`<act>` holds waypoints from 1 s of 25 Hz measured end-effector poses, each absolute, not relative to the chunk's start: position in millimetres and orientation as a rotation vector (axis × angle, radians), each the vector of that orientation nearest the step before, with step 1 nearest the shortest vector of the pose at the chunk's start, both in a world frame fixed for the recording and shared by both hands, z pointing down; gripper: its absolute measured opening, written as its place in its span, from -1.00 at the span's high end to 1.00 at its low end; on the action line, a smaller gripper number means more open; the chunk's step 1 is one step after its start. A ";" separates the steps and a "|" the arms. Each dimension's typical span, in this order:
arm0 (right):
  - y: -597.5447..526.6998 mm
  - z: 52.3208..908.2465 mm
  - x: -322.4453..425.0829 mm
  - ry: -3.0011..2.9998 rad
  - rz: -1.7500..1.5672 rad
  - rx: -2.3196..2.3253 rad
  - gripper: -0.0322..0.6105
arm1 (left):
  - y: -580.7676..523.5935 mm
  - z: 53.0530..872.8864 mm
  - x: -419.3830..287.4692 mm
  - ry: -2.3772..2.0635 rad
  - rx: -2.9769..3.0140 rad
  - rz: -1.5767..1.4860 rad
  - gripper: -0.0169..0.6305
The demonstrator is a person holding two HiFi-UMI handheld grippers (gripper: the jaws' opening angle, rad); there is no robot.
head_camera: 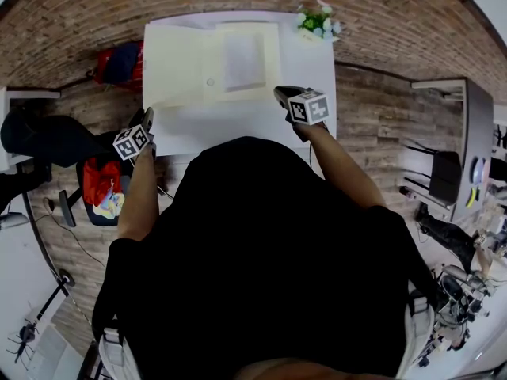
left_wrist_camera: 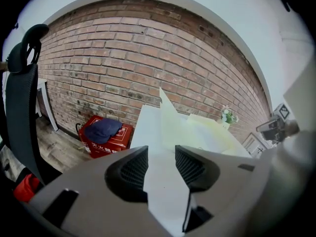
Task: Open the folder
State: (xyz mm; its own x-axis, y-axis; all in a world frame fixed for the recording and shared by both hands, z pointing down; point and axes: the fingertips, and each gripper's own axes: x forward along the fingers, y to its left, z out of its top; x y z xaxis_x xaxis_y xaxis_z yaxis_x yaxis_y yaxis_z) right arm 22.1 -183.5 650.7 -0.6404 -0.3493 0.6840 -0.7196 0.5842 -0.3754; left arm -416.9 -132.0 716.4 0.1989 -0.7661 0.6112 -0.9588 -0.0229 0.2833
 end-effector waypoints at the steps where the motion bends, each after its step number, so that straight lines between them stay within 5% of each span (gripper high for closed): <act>1: -183.7 650.5 22.2 -2.263 0.877 0.846 0.81 | -132.4 713.4 -416.3 -1.612 1.842 0.386 0.39; 25: -182.7 645.1 27.4 -2.279 0.855 0.833 0.81 | -170.2 597.9 -401.7 -1.724 2.078 0.208 0.23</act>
